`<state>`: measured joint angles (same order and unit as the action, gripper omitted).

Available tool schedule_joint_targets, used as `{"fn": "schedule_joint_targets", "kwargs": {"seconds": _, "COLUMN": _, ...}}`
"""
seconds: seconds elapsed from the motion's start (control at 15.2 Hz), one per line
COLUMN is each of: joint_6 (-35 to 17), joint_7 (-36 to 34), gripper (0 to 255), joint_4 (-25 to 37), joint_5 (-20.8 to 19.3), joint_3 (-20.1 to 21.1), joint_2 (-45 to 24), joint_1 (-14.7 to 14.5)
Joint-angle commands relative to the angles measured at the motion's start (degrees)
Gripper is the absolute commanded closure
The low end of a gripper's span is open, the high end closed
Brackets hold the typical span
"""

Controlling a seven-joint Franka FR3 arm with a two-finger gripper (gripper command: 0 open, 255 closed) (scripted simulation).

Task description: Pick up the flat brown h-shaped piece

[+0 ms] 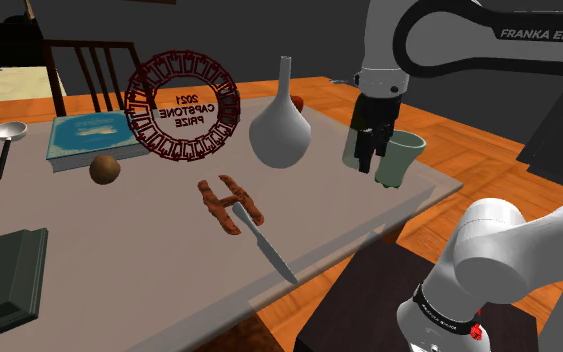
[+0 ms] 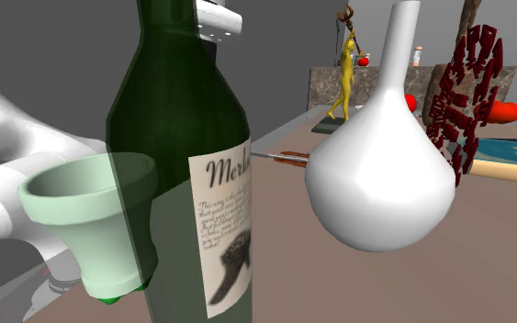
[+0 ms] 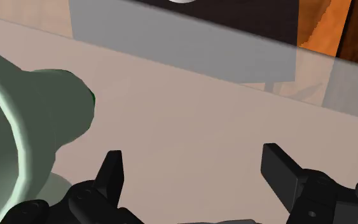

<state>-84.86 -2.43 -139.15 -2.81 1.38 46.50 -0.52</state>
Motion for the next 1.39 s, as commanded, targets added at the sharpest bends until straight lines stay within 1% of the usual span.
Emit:
{"fn": "schedule_joint_targets", "kwargs": {"seconds": 0.0, "joint_6": 0.0, "joint_7": 0.0, "gripper": 0, "joint_4": 0.0, "joint_5": 0.0, "joint_3": 0.0, "joint_2": 0.0, "joint_1": 0.0}}
{"fn": "schedule_joint_targets", "kwargs": {"seconds": 0.33, "joint_6": -5.64, "joint_7": -6.0, "gripper": 0, "joint_4": 2.43, "joint_5": 4.07, "joint_3": 4.57, "joint_2": -7.1, "joint_1": -1.4}}
{"fn": "schedule_joint_targets", "kwargs": {"seconds": 0.66, "joint_6": -10.85, "joint_7": -11.69, "gripper": 0, "joint_4": 6.61, "joint_5": 6.74, "joint_3": 8.89, "joint_2": -15.25, "joint_1": -2.31}}
{"fn": "schedule_joint_targets", "kwargs": {"seconds": 0.99, "joint_6": -15.24, "joint_7": -17.38, "gripper": 0, "joint_4": 12.5, "joint_5": 7.73, "joint_3": 12.87, "joint_2": -24.21, "joint_1": -2.88}}
{"fn": "schedule_joint_targets", "kwargs": {"seconds": 1.32, "joint_6": -18.48, "joint_7": -23.29, "gripper": 0, "joint_4": 20.1, "joint_5": 6.88, "joint_3": 16.42, "joint_2": -33.83, "joint_1": -3.38}}
